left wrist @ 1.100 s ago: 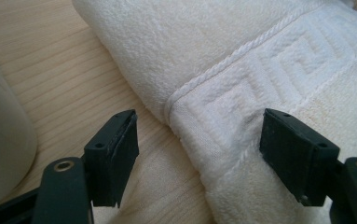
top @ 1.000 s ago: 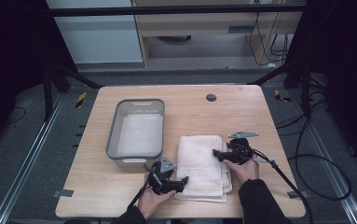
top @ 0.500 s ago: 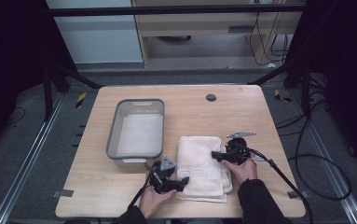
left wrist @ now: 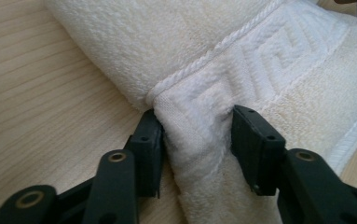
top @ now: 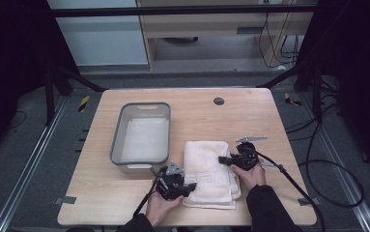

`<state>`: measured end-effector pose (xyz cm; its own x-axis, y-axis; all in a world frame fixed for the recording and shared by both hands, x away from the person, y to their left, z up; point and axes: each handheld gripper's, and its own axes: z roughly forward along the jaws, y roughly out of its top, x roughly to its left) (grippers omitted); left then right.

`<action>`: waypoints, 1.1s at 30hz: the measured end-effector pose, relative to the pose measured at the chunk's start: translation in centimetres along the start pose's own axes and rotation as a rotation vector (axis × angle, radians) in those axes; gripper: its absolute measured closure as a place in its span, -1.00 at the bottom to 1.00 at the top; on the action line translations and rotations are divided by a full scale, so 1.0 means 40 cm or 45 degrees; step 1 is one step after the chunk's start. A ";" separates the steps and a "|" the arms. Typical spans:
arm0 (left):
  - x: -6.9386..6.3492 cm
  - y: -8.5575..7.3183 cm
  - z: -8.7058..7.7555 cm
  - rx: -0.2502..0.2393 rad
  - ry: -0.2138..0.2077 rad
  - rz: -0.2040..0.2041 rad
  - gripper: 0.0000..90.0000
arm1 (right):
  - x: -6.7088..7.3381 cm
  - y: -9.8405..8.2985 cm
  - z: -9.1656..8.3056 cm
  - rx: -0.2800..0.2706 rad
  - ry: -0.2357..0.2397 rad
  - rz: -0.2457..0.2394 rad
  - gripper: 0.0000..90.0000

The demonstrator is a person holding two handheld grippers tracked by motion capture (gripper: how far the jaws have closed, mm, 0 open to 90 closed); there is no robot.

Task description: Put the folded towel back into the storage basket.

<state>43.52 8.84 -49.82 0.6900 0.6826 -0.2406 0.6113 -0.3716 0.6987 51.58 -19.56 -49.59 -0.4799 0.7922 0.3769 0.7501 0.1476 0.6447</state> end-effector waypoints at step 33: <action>-0.022 0.035 -0.088 -0.187 -0.045 0.045 0.66 | 0.070 0.038 -0.135 -0.233 0.048 -0.082 0.57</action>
<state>42.41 9.95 -46.27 0.7247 0.6473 -0.2360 0.5251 -0.2971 0.7975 48.92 -20.29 -43.96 -0.5439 0.7612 0.3533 0.6235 0.0848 0.7772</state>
